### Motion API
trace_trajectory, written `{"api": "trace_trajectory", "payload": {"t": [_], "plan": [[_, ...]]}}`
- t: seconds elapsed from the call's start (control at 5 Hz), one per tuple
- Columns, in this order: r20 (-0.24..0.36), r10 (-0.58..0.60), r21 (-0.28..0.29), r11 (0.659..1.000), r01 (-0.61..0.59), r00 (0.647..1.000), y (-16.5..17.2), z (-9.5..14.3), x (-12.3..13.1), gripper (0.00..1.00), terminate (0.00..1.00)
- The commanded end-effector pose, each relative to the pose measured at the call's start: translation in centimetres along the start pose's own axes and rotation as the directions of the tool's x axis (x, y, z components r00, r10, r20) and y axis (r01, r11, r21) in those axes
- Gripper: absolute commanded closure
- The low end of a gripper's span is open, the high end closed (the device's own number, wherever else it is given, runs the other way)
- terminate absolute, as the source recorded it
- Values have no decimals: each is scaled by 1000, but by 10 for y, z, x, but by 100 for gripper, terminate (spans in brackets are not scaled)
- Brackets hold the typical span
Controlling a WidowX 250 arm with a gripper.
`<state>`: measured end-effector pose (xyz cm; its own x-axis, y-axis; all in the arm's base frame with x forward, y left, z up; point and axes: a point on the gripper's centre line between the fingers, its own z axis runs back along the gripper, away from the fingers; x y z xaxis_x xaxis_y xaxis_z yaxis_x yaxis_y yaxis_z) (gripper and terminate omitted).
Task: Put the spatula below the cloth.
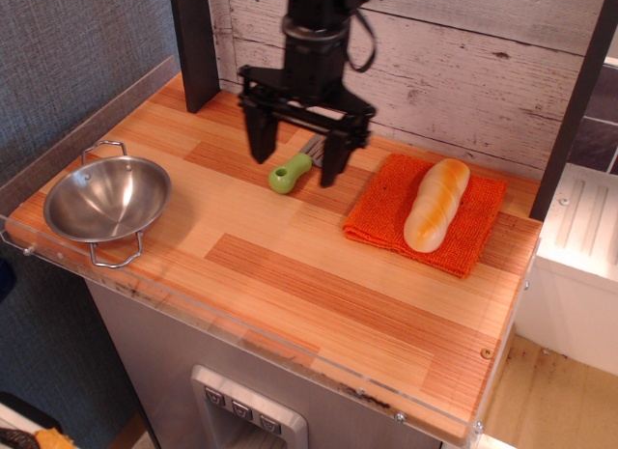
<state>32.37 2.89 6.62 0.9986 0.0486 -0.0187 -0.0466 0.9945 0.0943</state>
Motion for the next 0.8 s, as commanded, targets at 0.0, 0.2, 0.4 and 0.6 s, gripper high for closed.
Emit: {"api": "trace_trajectory", "payload": {"t": [0.0,0.2,0.4,0.6], "plan": [[54,32,-46,999,-29,998,40,-22,24,0,0],[72,29,-77,997,-23,997,35,-31,44,0,0],[125,4,-124,992,12,992,17,-29,62,0,0],[119,-23,-113,993,37,993,4,-35,70,0,0]]}}
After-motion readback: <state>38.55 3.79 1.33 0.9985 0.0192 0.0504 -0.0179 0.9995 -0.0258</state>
